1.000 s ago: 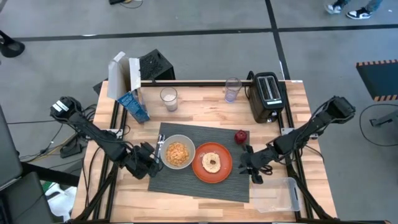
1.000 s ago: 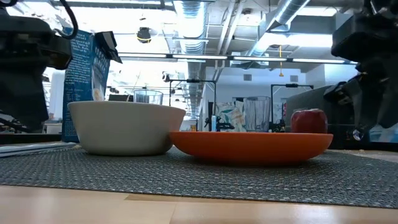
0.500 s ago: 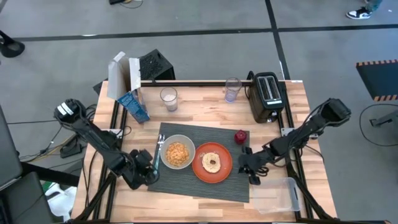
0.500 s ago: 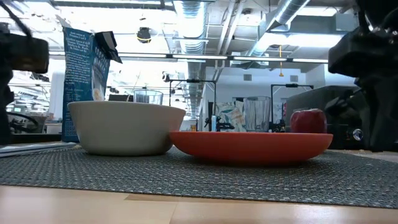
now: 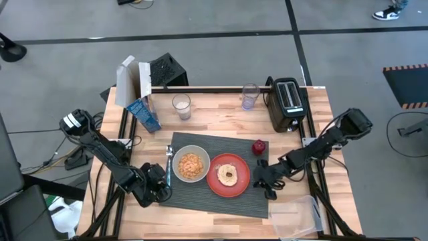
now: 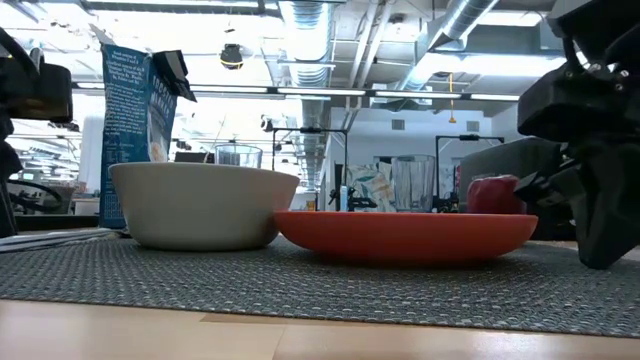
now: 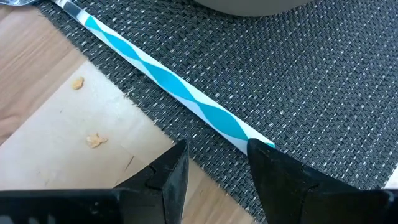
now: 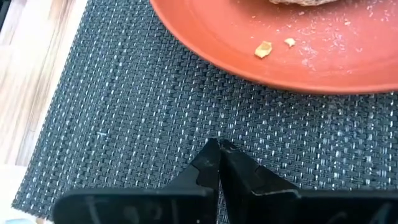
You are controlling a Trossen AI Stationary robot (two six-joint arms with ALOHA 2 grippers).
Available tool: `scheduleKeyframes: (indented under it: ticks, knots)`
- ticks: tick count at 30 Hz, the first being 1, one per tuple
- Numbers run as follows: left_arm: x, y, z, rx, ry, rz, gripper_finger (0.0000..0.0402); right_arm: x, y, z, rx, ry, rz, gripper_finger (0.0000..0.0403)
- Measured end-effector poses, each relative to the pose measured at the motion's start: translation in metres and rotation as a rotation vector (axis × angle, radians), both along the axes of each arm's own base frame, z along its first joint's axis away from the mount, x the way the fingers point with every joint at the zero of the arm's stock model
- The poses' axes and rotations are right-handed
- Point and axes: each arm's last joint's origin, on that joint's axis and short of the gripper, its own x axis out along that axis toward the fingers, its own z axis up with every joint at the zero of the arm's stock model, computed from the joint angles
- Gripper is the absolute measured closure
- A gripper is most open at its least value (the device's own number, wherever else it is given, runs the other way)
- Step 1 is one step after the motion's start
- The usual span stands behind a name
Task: Arrange a breakfast setting
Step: Put the spoon beside the bowl
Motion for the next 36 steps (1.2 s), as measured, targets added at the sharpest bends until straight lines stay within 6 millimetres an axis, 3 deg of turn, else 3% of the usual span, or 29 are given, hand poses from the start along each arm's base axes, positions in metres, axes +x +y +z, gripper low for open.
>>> scheduleKeyframes:
  ticks: [10,17,28,36]
  knots:
    - [0.0,0.0,0.0,-0.004,-0.006,0.003,0.0248,-0.003,-0.022,0.01,-0.064,0.014,-0.04,0.0373]
    - [0.0,0.0,0.002,-0.009,-0.011,0.004,0.0248,-0.002,-0.025,0.009,-0.071,0.025,-0.045,0.0366]
    - [-0.007,0.008,0.028,-0.07,-0.084,-0.029,0.0248,-0.008,-0.027,0.034,-0.03,-0.081,-0.044,0.0368]
    - [-0.016,0.034,0.027,0.114,-0.001,0.137,0.0248,-0.009,-0.028,0.045,-0.026,-0.142,-0.031,0.0371]
